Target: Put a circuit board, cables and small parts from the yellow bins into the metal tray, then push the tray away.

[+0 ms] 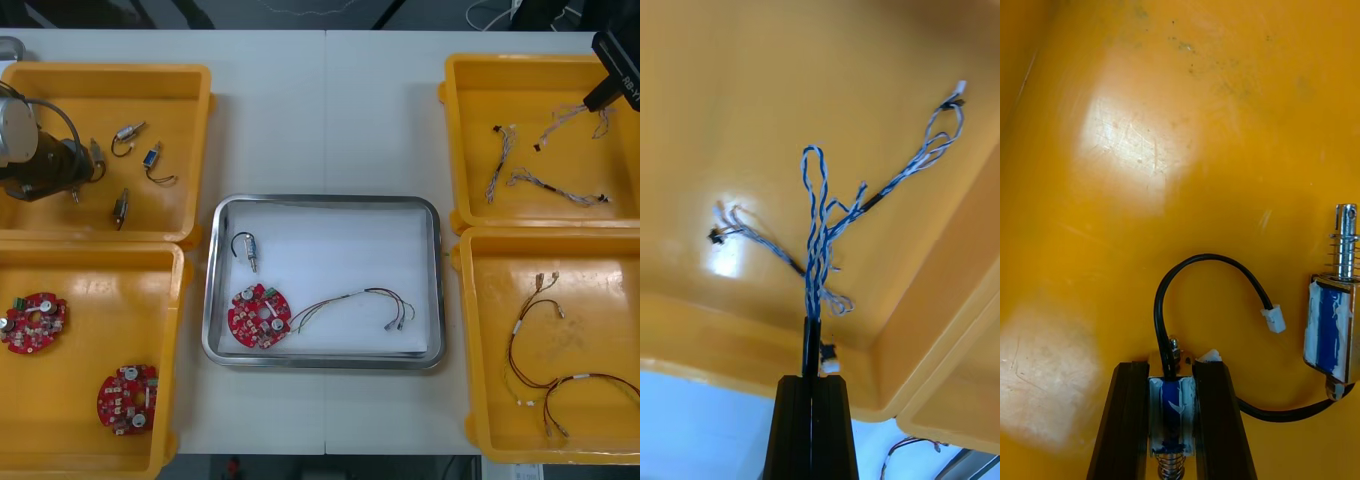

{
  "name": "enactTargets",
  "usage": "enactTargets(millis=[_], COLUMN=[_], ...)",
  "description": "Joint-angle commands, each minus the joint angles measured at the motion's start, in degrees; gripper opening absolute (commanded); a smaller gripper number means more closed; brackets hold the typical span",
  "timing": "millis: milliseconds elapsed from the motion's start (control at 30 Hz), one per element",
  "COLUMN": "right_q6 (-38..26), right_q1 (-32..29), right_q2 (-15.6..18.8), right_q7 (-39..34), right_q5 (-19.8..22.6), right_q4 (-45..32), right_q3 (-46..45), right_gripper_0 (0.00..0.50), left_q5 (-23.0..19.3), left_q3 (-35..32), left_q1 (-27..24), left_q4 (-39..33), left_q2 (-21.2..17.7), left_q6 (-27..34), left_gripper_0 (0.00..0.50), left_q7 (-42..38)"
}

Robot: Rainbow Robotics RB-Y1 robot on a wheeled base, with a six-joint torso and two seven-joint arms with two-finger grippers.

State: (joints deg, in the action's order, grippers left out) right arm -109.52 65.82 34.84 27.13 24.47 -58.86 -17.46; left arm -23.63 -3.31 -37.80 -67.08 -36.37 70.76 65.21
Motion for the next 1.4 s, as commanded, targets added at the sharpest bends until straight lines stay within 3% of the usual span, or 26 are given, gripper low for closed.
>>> enactTargets(millis=[33,167,300,533,900,1233,1400], right_q6=[-0.48,-0.48,-0.48,-0.48,-0.48,-0.48,-0.48], right_q1=[-0.08,-0.52,-3.86,-8.61,-9.57,-9.57,-9.66], right_q2=[3.13,3.39,4.18,4.8,4.97,4.97,4.62], right_q7=[3.11,3.02,2.58,3.99,16.91,30.79,37.91], right_q5=[3.66,6.64,12.18,15.34,19.56,27.83,28.0], right_q4=[-6.09,-10.13,-16.98,-29.47,-44.14,-52.4,-56.71], right_q3=[0.32,1.46,3.92,12.54,24.93,27.21,31.7], right_gripper_0=[0.0,0.0,0.0,0.0,0.0,0.0,0.0], left_q5=[0.08,0.61,1.04,2.01,1.75,-3.53,-3.96], left_q3=[-2.93,-4.24,-5.39,-6.27,-6.7,-6.18,-3.36], left_q1=[-0.61,-0.52,-0.61,-0.61,-0.61,-0.61,-0.61], left_q4=[-5.43,-8.95,-12.38,-16.68,-26.17,-35.84,-40.06], left_q2=[-0.72,-0.9,-1.16,-1.25,-1.51,-1.43,-1.34], left_q6=[5.62,9.75,12.91,16.78,26.19,34.71,37.61], left_gripper_0=[0.0,0.0,0.0,0.0,0.001,0.002,0.0], left_q7=[3.52,3.52,3.52,3.35,3.78,3.7,3.26])
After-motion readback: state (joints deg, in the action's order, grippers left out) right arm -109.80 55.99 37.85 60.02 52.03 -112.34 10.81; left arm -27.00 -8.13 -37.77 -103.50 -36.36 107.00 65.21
